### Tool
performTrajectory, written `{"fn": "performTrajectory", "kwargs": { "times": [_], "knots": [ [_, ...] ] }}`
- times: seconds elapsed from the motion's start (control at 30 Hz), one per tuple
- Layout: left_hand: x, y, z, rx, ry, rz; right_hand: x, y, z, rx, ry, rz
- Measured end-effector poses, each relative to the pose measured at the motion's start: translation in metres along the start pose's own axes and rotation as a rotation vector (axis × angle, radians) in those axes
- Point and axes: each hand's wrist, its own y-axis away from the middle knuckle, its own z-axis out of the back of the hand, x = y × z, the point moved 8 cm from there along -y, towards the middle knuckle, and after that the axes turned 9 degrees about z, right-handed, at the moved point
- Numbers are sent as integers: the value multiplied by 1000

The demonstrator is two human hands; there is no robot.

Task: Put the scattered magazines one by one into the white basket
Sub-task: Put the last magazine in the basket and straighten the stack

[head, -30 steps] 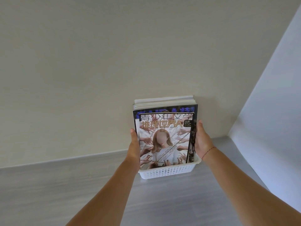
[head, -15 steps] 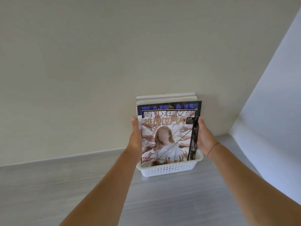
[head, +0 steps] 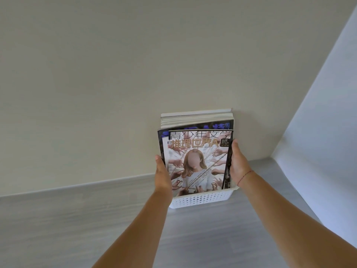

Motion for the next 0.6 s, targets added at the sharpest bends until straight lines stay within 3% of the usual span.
{"fn": "performTrajectory", "kwargs": {
  "times": [0.13, 0.3, 0.43, 0.6],
  "knots": [
    [1, -1, 5, -19, -31, -60, 5, 15, 11, -110, 115, 201],
    [5, 12, -2, -23, -108, -206, -3, 39, 18, -233, 422, 298],
    [-5, 9, -9, 39, -150, -198, 7, 56, 7, -320, 598, 459],
    [-10, 7, -14, 41, -209, -166, 4, 68, 0, -384, 743, 494]
  ]
}}
